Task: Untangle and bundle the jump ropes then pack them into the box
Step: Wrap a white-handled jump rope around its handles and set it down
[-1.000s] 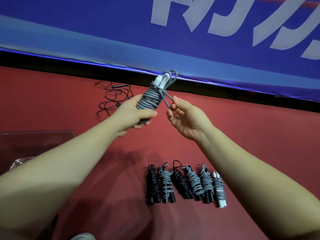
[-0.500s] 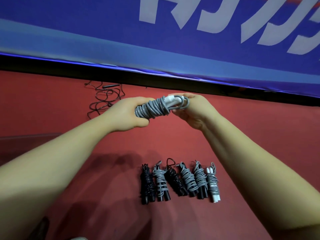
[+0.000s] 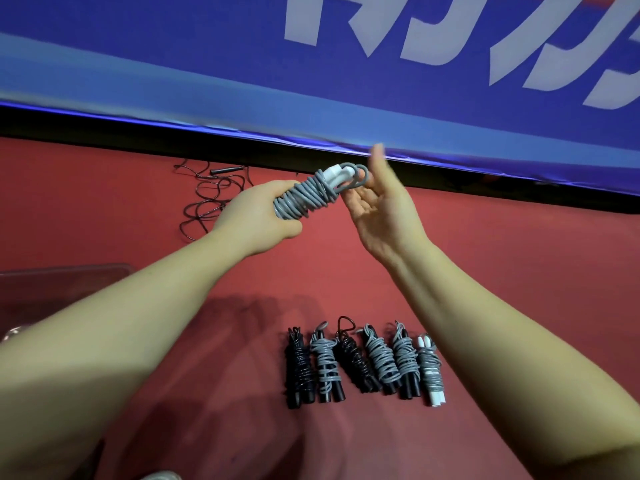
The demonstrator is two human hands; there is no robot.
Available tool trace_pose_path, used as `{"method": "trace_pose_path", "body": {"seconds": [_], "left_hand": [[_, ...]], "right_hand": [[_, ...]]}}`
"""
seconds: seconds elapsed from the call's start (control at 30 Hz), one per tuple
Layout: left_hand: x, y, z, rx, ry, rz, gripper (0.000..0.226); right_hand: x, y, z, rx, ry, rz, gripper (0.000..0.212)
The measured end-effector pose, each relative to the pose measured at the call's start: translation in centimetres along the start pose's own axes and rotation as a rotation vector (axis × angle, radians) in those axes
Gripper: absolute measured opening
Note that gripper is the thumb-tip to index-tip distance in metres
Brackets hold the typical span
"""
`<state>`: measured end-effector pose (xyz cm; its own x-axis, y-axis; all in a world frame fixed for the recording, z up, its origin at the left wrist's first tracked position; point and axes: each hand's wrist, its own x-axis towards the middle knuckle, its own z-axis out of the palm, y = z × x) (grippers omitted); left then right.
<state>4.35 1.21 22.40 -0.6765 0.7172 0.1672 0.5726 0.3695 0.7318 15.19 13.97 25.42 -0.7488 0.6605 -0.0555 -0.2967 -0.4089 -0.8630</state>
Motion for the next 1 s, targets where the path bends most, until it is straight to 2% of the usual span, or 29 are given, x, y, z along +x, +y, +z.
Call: {"method": "trace_pose_path", "body": {"seconds": [0.07,0.1,0.2,0.33,0.43,0.53,0.67,0.87,1.0], "left_hand": [[0.1,0.1,0.1,0.008,0.005,0.0,0.053],[0.1,0.1,0.1,0.004,0.002,-0.007,0.053],[0.0,0.1,0.3,-0.046,-0.017,-0.035,0.053],[-0.2,0.4,0.2,-0.215,-0.078,-0.067,0.031],[0.1,0.5,0.2,-0.293,-0.109,-0.102,0.027],[0.1,0.3,0.5,-0.314,-0.129,-0.125,0.025],[-0.1,0.1,1.2,-0.282,-0.144,-0.132,0.026],[0.3,-0.3,2.0,-0.268,-0.221,-0.178,0.026],[0.6,-0.4,2.6,-0.28,-0.252,-0.247,0.022]], "right_hand": [[0.0,0.5,0.3,-0.145,-0.028,-0.097,0.008],[0.1,0.7,0.2,-0.197,-0.026,-0.132,0.006],[0.3,0.5,-0.1,-0.339,0.017,-0.167,0.018],[0.2,0.2,-0.5,-0.502,0.017,-0.18,0.011],[0.4,0.0,-0.5,-0.476,0.001,-0.178,0.01],[0.7,-0.5,-0.6,-0.456,-0.019,-0.125,0.017],[1.1,-0.7,-1.0,-0.501,0.034,-0.01,0.021],[1.7,-1.2,-1.7,-0.791,0.036,0.072,0.023],[2.2,-0.7,-2.3,-0.622,0.1,0.282,0.019]]}}
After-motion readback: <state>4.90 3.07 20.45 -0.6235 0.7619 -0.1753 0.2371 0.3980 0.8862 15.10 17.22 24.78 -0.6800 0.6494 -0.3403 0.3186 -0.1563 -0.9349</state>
